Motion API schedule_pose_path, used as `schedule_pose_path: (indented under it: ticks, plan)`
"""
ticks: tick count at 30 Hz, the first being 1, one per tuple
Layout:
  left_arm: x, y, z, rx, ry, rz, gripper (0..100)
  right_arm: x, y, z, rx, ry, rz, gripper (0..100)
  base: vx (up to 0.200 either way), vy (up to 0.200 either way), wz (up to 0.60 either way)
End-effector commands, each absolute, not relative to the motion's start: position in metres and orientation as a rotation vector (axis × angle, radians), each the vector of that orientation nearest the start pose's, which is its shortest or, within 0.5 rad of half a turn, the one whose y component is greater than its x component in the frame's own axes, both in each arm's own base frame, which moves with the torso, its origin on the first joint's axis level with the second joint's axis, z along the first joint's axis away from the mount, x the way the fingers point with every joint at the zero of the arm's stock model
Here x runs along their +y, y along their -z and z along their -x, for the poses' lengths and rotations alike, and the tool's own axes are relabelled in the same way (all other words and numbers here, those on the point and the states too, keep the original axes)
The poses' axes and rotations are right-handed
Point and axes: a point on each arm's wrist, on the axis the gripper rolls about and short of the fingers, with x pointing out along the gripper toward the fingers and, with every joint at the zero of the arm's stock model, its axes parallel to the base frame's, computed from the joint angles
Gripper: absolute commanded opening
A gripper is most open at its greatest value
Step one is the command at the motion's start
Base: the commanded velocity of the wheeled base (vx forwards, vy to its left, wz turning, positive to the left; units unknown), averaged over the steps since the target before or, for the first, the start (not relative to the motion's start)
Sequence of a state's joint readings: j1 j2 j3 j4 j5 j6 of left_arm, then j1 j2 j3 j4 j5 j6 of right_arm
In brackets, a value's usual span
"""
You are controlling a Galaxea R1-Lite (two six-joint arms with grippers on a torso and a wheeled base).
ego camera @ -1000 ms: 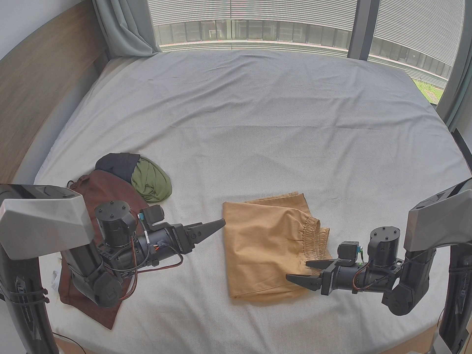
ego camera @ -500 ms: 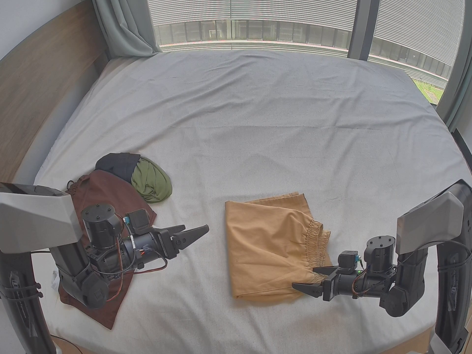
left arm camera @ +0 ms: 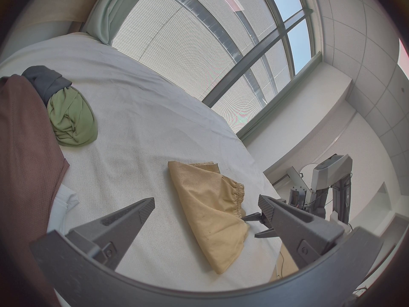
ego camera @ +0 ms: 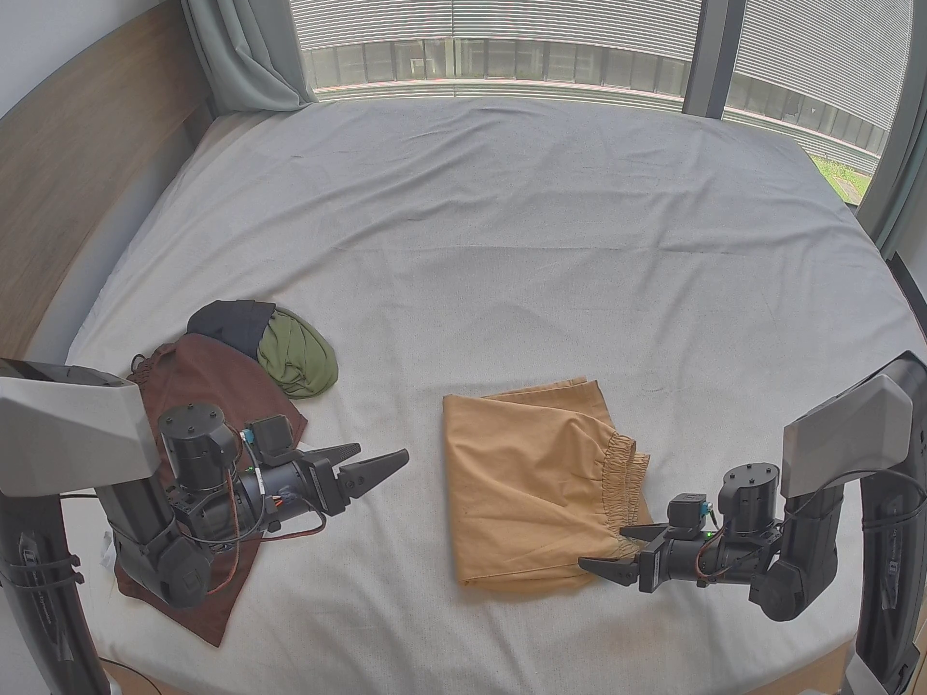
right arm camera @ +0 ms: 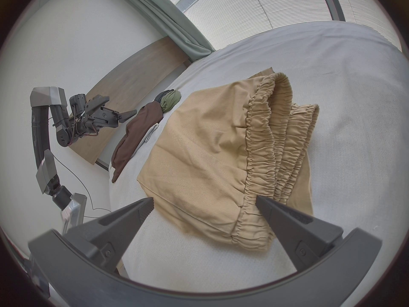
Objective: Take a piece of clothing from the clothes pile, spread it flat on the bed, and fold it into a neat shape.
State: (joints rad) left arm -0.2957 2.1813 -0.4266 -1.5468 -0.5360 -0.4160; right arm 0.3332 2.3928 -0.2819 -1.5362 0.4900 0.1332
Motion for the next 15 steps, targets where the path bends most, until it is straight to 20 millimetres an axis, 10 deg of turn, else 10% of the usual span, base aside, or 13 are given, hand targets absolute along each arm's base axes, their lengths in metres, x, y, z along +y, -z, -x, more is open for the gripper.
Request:
schedule_pose_path:
  ticks: [1, 15]
  plan:
    - [-0.102, -0.044, -0.29, 0.355, 0.789, 0.361, 100, 0.093, 0.013, -0.259, 0.558, -0.76, -0.159, 100, 0.0, 0.0, 0.0]
    - [-0.079, -0.03, -0.276, 0.274, 0.873, -0.005, 100, 0.08, 0.006, -0.264, 0.512, -0.725, -0.146, 100, 0.0, 0.0, 0.0]
